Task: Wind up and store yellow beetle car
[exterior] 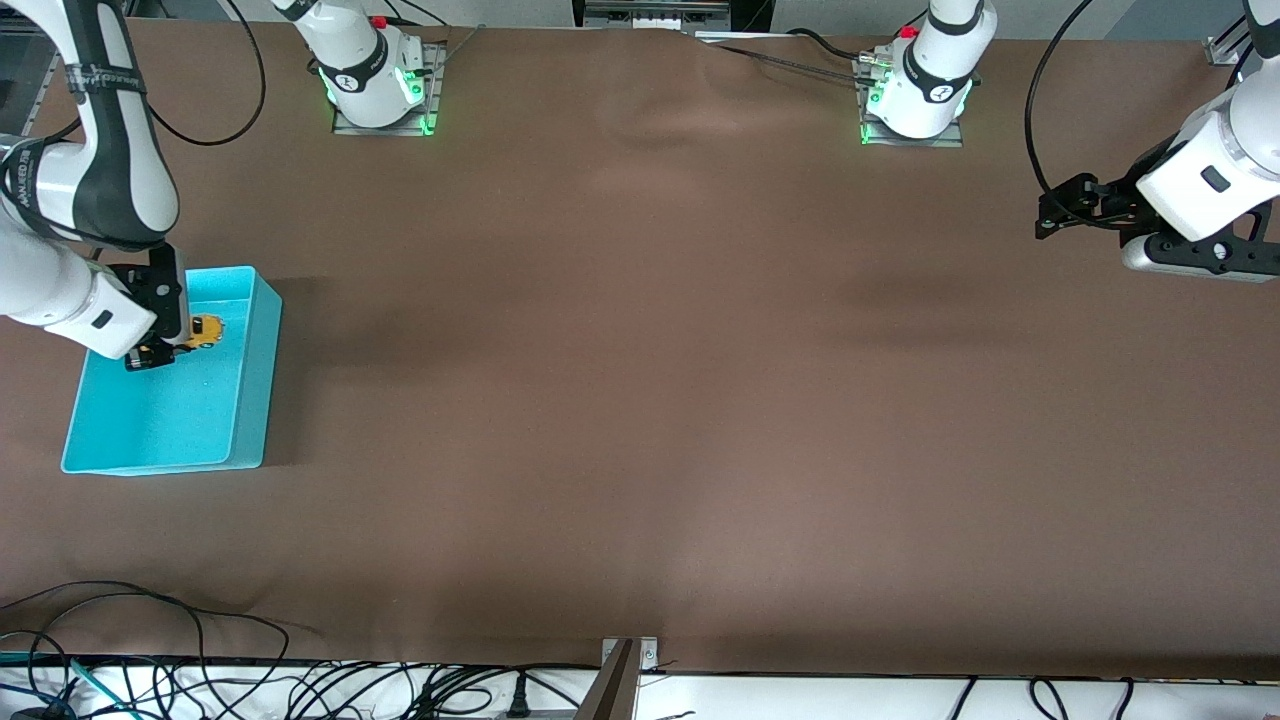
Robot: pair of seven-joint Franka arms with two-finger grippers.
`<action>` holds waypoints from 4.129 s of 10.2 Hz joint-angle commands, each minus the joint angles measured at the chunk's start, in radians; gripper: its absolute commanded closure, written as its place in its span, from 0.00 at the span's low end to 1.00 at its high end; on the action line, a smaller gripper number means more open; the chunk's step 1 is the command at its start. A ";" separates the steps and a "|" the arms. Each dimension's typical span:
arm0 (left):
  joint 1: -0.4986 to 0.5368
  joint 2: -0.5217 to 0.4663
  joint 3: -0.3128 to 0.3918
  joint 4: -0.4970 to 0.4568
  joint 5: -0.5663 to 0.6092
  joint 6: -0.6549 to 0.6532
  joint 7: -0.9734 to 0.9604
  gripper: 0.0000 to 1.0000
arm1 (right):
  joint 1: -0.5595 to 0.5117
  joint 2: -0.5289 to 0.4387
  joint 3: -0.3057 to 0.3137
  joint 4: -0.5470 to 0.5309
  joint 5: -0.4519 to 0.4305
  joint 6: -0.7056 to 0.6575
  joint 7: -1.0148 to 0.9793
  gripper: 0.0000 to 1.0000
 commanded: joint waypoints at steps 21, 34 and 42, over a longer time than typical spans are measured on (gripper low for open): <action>-0.006 0.006 -0.001 0.001 0.004 -0.012 -0.008 0.00 | -0.056 0.155 -0.102 -0.066 0.001 0.231 -0.115 0.00; -0.006 0.012 -0.001 0.004 0.004 -0.011 -0.008 0.00 | 0.006 -0.129 0.082 0.072 0.106 -0.148 1.197 0.00; -0.006 0.012 -0.001 0.002 0.004 -0.011 -0.008 0.00 | 0.052 -0.272 0.222 0.106 0.112 -0.336 1.988 0.00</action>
